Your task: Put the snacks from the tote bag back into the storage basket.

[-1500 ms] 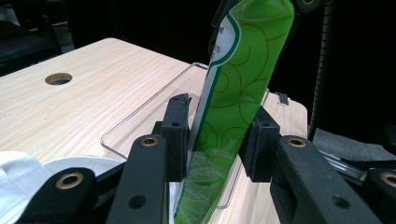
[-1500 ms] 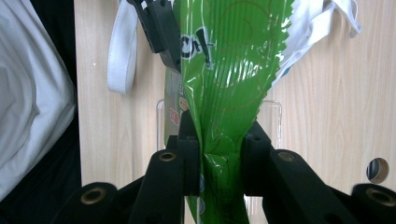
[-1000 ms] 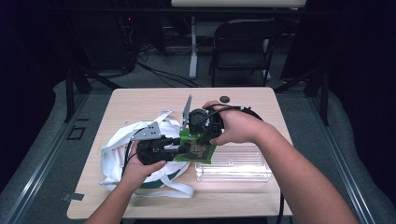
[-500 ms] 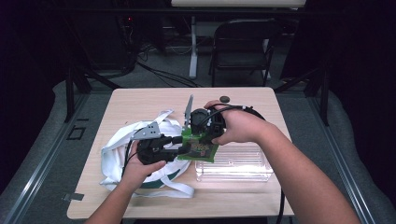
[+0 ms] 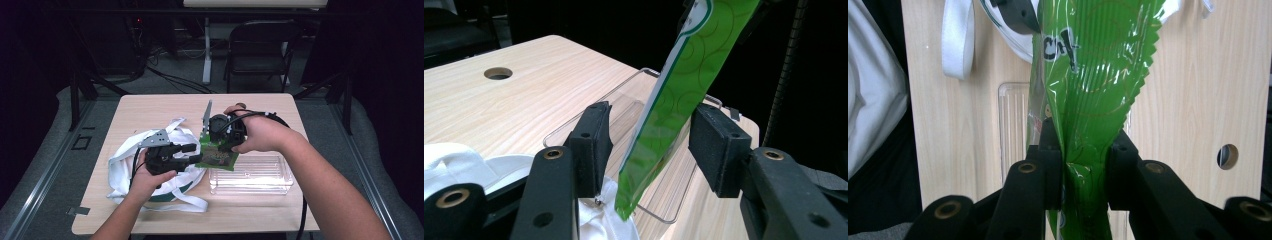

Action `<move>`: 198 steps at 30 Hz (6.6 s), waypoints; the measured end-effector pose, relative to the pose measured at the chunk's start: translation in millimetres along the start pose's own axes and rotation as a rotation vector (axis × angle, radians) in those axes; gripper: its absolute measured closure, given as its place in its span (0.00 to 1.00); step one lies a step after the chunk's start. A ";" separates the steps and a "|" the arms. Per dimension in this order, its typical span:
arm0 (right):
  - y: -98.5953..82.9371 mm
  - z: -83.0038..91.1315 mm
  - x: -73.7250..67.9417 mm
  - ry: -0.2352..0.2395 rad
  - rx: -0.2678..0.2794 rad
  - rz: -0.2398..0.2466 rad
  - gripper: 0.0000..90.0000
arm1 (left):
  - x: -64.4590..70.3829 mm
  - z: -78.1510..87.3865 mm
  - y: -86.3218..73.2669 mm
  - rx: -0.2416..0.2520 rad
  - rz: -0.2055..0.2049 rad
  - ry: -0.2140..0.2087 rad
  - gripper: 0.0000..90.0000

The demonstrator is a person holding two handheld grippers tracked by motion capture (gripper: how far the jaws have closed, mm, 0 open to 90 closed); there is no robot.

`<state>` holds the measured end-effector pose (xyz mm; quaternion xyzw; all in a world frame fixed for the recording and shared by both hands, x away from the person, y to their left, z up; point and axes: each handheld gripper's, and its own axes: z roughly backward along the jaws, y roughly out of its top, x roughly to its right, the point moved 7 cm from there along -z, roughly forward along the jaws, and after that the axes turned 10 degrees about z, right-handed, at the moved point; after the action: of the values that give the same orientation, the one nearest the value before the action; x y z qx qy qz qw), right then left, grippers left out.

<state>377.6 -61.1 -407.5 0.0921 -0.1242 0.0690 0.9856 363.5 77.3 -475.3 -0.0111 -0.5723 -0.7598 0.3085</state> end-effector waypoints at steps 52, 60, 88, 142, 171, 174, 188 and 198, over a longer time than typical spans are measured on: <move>-55.8 -9.8 10.8 -0.037 -0.132 -0.065 0.83 | -25.7 12.5 0.6 0.032 0.075 0.080 0.57; -52.6 -18.3 16.1 -0.043 -0.140 -0.061 0.83 | -27.4 12.6 0.2 0.033 0.079 0.082 0.57; -46.6 -72.4 35.8 -0.088 -0.185 -0.017 0.83 | -33.2 16.5 0.8 0.047 0.094 0.092 0.57; -57.0 -116.4 51.8 -0.096 -0.168 -0.012 0.67 | -44.4 40.4 -6.9 0.081 0.135 0.164 0.57; -52.1 -108.7 55.1 -0.113 -0.113 -0.068 0.44 | -44.1 42.5 -5.7 0.085 0.136 0.164 0.57; -50.4 -107.5 54.8 -0.112 -0.111 -0.068 0.44 | -44.6 42.9 -5.4 0.088 0.137 0.165 0.57; -46.0 -100.5 54.0 -0.104 -0.102 -0.066 0.44 | -45.2 43.7 -5.4 0.090 0.140 0.165 0.57; -42.8 -85.9 54.2 -0.114 -0.058 -0.089 0.46 | -45.1 43.4 -5.9 0.082 0.137 0.165 0.57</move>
<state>456.3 -79.6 -482.3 0.0730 -0.1778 0.0161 0.9812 382.6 136.8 -482.1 0.0250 -0.5735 -0.7112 0.4058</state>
